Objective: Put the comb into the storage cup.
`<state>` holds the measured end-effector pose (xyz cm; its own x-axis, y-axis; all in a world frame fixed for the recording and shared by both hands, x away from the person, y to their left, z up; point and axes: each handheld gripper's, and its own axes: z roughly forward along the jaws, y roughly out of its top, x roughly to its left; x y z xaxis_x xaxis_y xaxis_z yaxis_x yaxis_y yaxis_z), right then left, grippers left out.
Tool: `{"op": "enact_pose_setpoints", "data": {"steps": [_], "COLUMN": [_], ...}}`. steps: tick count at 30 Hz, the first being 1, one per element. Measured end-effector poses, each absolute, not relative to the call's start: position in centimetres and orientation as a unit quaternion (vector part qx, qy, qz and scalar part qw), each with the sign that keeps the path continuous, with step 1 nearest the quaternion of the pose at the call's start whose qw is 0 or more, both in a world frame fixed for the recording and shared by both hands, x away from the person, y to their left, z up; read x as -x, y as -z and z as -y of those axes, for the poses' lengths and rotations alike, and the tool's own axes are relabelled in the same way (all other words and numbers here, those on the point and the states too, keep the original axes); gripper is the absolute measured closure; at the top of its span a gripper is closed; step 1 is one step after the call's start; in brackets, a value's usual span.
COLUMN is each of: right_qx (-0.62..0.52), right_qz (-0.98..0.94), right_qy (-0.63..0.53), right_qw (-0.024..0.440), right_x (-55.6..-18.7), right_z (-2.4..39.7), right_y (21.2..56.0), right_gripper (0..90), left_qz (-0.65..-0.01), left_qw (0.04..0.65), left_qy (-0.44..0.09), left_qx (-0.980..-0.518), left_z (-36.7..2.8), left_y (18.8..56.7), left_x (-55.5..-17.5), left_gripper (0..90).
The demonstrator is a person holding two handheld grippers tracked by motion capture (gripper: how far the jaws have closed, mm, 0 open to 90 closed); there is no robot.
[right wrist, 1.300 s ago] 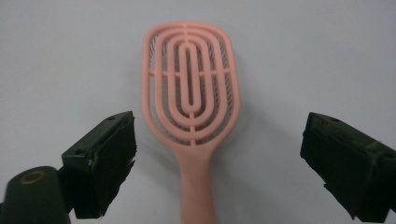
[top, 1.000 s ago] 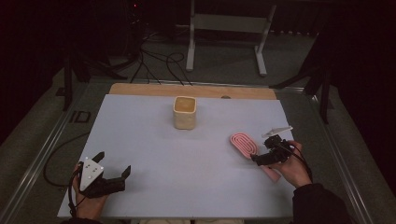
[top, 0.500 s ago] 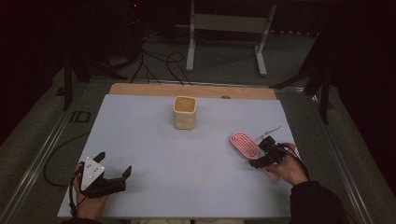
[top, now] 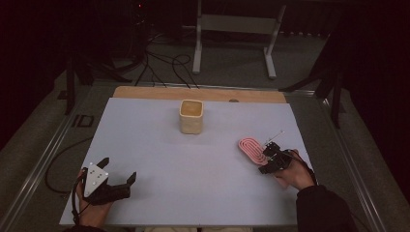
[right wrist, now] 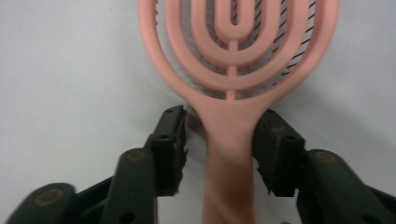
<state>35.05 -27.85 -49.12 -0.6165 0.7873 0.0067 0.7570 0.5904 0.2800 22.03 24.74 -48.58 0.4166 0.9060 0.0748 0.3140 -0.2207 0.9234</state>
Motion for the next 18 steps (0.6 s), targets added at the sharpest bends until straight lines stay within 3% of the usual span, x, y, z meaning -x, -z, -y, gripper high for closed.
{"op": "enact_pose_setpoints", "data": {"steps": [8,18], "right_qx": [-0.428,-0.438], "right_qz": [-0.894,-0.890], "right_qy": [-0.121,-0.111], "right_qw": [0.059,0.054], "right_x": [-34.99,-35.32], "right_z": [27.43,27.36], "right_y": [49.07,49.08], "right_gripper": [64.7,65.0], "left_qz": [-0.428,-0.428], "left_qw": [0.450,0.450], "left_qy": [-0.326,-0.325], "left_qx": [-0.712,-0.713], "left_z": [-24.66,-24.67], "left_y": [48.62,48.65], "left_x": [-22.05,-22.04], "left_gripper": [0.0,0.0]}}
